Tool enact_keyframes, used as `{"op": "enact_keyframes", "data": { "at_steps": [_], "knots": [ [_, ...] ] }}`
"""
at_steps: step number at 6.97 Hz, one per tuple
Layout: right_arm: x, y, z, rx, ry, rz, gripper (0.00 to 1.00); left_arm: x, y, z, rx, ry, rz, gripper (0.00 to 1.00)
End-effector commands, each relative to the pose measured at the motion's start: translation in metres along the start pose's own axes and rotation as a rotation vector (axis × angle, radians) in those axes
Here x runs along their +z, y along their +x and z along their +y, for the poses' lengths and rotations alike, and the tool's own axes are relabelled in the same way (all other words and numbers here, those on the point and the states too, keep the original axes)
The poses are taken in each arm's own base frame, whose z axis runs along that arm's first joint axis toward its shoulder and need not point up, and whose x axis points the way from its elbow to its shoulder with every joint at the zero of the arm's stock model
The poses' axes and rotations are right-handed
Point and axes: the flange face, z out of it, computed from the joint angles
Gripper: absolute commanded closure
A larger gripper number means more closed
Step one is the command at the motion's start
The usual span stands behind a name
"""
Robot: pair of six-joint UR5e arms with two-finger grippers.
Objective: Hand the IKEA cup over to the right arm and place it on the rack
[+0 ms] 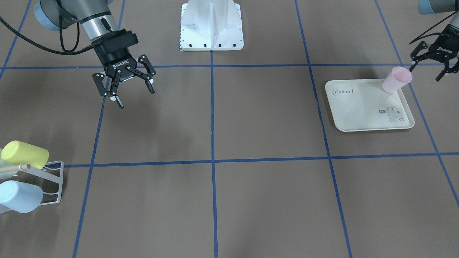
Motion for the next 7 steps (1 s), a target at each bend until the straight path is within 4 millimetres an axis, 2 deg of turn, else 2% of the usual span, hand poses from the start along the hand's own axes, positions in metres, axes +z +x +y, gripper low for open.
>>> {"op": "enact_keyframes", "data": {
  "at_steps": [1,3,4,5,6,7],
  "knots": [
    [0.002,0.001,0.003,-0.002,-0.006,0.004,0.00,0.003,0.001,-0.001,-0.011,0.003,0.011,0.00],
    [0.007,0.002,0.006,-0.005,-0.014,0.009,0.00,0.021,0.008,-0.013,-0.023,-0.003,0.040,0.01],
    [0.008,0.001,0.007,-0.008,-0.018,0.009,0.00,0.036,0.002,-0.015,-0.022,-0.009,0.040,0.05],
    [0.008,0.001,0.008,-0.011,-0.018,0.009,0.00,0.042,0.001,-0.019,-0.022,-0.006,0.042,0.16],
    [0.008,0.001,0.008,-0.011,-0.018,0.009,0.00,0.042,0.002,-0.020,-0.024,-0.004,0.048,0.38],
    [0.008,0.001,0.008,-0.012,-0.018,0.009,0.00,0.041,0.004,-0.021,-0.016,0.004,0.056,0.55]
  ]
}}
